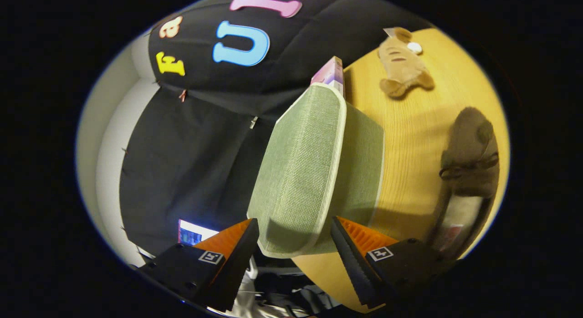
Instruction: Open the storage box then place both shoes into the box .Put the left shoe in first, then the right shoe, with the right side of both shoes facing outward in a uniform manner.
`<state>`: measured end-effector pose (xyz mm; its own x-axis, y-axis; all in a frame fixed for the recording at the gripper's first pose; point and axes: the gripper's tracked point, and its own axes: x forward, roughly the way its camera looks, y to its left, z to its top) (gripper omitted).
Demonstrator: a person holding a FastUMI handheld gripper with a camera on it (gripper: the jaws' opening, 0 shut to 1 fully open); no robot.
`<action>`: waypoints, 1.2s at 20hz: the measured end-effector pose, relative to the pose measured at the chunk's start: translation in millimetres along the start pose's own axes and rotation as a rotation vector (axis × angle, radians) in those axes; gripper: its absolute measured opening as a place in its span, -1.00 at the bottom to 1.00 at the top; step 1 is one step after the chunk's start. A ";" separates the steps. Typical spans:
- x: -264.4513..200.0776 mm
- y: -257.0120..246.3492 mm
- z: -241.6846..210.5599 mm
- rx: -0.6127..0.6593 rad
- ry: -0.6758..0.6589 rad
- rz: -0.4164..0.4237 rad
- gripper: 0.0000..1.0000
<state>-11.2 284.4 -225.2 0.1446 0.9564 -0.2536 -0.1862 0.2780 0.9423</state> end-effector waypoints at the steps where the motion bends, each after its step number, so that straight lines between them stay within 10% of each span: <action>1: 4.0 -2.2 2.1 0.041 0.006 0.014 0.97; 15: -2.2 37.0 19.8 0.294 0.011 0.165 0.91; 16: -3.5 42.8 25.0 0.307 -0.012 0.175 0.47; 20: -3.3 62.7 16.9 0.310 0.020 0.190 0.43; 24: 9.5 55.0 19.8 0.290 -0.018 0.076 -0.79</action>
<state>-0.9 307.0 -171.5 0.1586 0.9711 -0.1783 0.0878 0.1659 0.9822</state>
